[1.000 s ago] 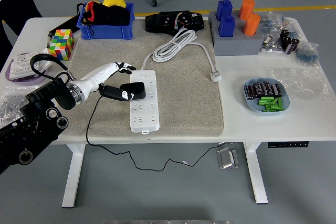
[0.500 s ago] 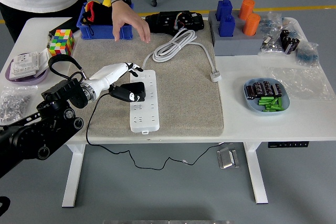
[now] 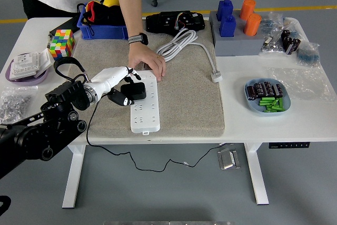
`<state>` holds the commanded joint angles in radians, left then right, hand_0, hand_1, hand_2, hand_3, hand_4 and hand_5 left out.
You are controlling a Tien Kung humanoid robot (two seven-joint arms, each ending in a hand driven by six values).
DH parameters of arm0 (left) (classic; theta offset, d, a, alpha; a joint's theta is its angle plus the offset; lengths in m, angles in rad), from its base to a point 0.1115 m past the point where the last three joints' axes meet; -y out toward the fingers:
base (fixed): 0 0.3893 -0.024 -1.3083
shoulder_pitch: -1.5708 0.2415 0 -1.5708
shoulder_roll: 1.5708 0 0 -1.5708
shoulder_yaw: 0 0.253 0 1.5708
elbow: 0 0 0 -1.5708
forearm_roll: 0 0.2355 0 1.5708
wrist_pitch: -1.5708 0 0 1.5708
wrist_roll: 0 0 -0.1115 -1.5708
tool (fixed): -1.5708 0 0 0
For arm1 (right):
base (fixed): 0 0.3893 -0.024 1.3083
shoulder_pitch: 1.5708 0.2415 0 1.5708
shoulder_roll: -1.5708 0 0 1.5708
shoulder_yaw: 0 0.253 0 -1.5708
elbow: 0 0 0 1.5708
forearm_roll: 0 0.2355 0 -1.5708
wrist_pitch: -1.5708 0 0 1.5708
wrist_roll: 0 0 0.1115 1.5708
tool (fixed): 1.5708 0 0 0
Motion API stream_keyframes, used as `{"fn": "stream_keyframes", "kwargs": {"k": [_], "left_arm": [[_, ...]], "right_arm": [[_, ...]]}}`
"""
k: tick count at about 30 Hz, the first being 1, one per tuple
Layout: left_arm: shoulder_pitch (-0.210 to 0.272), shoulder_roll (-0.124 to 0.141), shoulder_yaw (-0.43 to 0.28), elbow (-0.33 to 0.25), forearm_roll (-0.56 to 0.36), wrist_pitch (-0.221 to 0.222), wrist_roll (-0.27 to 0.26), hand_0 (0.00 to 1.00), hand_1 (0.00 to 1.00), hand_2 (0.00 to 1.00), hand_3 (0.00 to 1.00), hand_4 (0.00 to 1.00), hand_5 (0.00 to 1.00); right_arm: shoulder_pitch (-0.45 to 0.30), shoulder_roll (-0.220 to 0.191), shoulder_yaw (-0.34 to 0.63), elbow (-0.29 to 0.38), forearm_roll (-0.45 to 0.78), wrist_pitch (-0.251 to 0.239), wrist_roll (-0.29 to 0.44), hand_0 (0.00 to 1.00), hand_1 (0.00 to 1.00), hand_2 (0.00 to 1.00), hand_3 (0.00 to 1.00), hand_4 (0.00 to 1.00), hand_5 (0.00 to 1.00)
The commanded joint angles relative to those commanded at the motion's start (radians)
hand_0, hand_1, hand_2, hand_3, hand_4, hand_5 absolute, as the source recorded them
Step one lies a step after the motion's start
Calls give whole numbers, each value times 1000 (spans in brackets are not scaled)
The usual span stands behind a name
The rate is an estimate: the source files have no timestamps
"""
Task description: Pull the plug out,throw it away,press the button
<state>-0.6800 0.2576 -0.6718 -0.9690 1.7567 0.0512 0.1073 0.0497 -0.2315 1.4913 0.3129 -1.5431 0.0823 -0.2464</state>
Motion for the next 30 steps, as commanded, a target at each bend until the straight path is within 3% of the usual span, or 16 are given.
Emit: {"fn": "stream_keyframes", "kwargs": {"k": [1, 2, 7, 8, 12, 22, 25, 30], "left_arm": [[-1, -1, 2, 1, -6, 2, -1, 680, 587, 527, 623, 827, 2], [-3, -2, 6, 2, -11, 4, -2, 436, 401, 396, 555, 658, 2], [-1, -2, 16, -1, -45, 7, -14, 436, 401, 396, 555, 658, 2], [0, -2, 16, -3, -51, 8, -19, 398, 340, 354, 536, 632, 2], [9, 3, 5, -15, -87, 11, -31, 398, 340, 354, 536, 632, 2], [45, 36, -126, -94, -148, 69, -100, 410, 325, 329, 516, 637, 2], [54, 36, -184, -61, -144, 88, -110, 410, 325, 329, 516, 637, 2], [52, 38, -238, 51, -138, 121, -119, 423, 326, 327, 514, 632, 2]], "right_arm": [[0, 0, 1, 0, 0, 0, 0, 767, 729, 724, 713, 883, 658], [-1, 0, 1, 0, -1, 0, 0, 767, 729, 724, 713, 883, 658], [-2, 2, 4, 1, -1, 1, 0, 767, 729, 724, 713, 883, 658], [-3, 3, 5, 2, -1, 1, 0, 767, 729, 724, 713, 883, 658], [-5, 6, 8, 2, -1, 1, -1, 767, 729, 724, 713, 883, 658], [-3, 9, 17, 2, -3, 1, -1, 767, 729, 724, 713, 883, 658], [-2, 10, 15, 3, -1, 1, -1, 767, 729, 724, 713, 883, 658], [-1, 10, 14, 3, 0, 1, -1, 767, 729, 724, 713, 883, 658]]}}
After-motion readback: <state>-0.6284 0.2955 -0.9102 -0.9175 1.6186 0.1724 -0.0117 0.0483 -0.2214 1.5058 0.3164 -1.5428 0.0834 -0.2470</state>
